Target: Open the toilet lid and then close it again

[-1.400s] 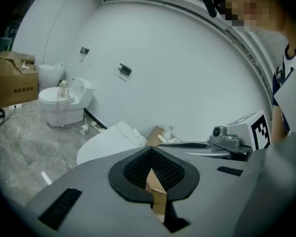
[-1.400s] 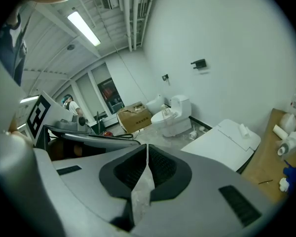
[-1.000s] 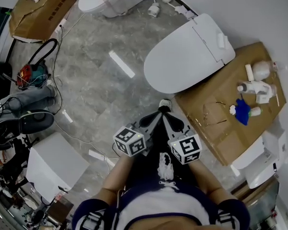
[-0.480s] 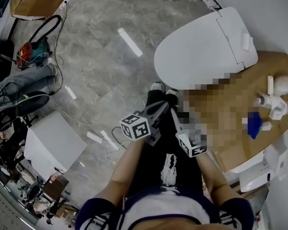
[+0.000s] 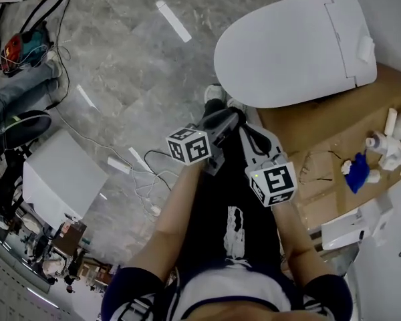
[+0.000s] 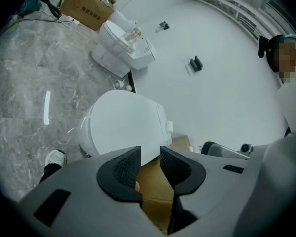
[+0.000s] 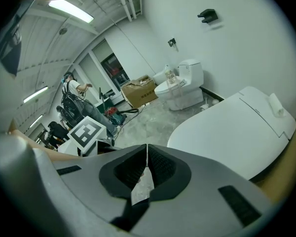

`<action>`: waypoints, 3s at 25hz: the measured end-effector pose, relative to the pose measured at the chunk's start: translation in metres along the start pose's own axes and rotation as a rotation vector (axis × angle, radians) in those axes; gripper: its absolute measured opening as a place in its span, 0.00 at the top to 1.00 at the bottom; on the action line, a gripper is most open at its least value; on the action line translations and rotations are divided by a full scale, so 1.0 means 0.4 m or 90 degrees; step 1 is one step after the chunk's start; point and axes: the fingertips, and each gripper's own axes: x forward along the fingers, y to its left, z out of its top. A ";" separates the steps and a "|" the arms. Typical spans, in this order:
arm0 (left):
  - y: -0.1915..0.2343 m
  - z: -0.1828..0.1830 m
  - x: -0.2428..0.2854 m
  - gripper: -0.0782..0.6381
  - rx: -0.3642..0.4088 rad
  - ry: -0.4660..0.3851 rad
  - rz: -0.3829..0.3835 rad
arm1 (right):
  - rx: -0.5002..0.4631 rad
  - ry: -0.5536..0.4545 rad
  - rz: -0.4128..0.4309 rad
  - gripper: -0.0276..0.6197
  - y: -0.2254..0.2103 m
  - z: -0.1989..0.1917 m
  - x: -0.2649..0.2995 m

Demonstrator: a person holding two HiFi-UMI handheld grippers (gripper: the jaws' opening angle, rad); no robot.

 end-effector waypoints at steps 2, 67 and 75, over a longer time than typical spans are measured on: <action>0.038 0.001 0.019 0.73 -0.001 0.005 0.008 | 0.005 0.002 0.001 0.94 -0.005 -0.006 0.015; 0.092 0.045 0.053 0.72 0.140 0.169 -0.036 | 0.968 -0.339 -0.013 0.61 -0.220 -0.258 0.172; 0.071 0.048 0.045 0.72 0.151 0.184 -0.045 | 1.027 -0.418 0.037 0.61 -0.234 -0.250 0.167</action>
